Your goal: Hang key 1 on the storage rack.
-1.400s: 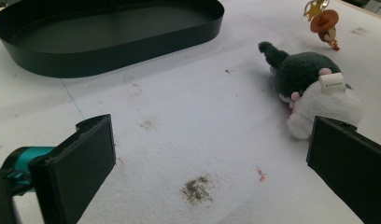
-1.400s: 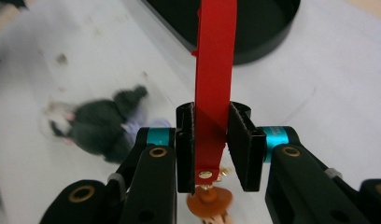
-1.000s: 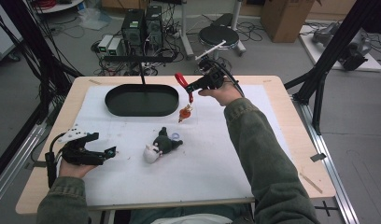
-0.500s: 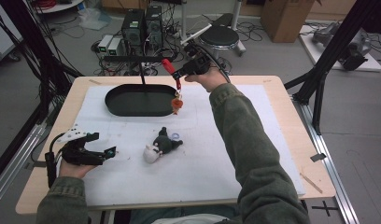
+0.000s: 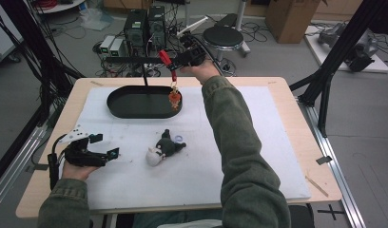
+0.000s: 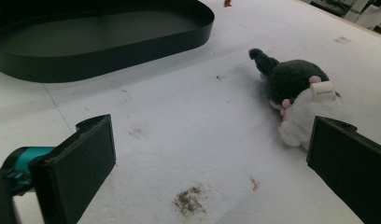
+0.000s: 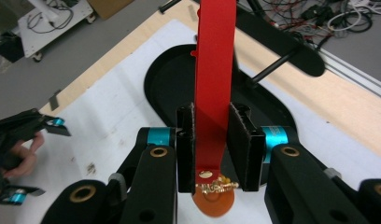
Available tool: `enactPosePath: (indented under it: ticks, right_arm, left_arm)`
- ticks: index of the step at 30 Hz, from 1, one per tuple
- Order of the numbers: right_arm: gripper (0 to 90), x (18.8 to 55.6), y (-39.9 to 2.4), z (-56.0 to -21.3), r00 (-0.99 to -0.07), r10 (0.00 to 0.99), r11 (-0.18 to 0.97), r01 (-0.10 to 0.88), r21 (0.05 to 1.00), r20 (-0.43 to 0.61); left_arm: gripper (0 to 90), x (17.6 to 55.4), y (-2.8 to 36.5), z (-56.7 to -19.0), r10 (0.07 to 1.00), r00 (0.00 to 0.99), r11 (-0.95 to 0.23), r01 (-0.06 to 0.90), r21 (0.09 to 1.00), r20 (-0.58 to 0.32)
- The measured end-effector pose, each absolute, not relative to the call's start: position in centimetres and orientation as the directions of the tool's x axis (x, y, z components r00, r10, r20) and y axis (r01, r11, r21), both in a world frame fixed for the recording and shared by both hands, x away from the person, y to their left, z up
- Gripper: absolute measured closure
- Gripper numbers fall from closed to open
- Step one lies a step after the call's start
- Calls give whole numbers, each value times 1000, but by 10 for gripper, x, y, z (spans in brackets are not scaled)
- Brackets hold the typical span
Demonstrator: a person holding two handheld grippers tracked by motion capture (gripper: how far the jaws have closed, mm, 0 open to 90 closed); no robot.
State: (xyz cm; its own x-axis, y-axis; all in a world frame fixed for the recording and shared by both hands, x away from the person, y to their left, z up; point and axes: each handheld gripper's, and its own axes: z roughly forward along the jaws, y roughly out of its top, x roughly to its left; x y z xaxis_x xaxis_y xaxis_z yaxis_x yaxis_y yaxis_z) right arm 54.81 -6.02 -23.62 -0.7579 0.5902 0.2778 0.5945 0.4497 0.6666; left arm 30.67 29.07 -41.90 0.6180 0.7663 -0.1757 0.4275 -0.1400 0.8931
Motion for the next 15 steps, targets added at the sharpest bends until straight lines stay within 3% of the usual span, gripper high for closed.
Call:
enactPosePath:
  ticks: [15]
  right_arm:
    - [737, 579, -55, -230, -729, 622, 411, 615, 673, 287]
  left_arm:
    - [17, 308, 292, -420, 772, 610, -139, 436, 889, -179]
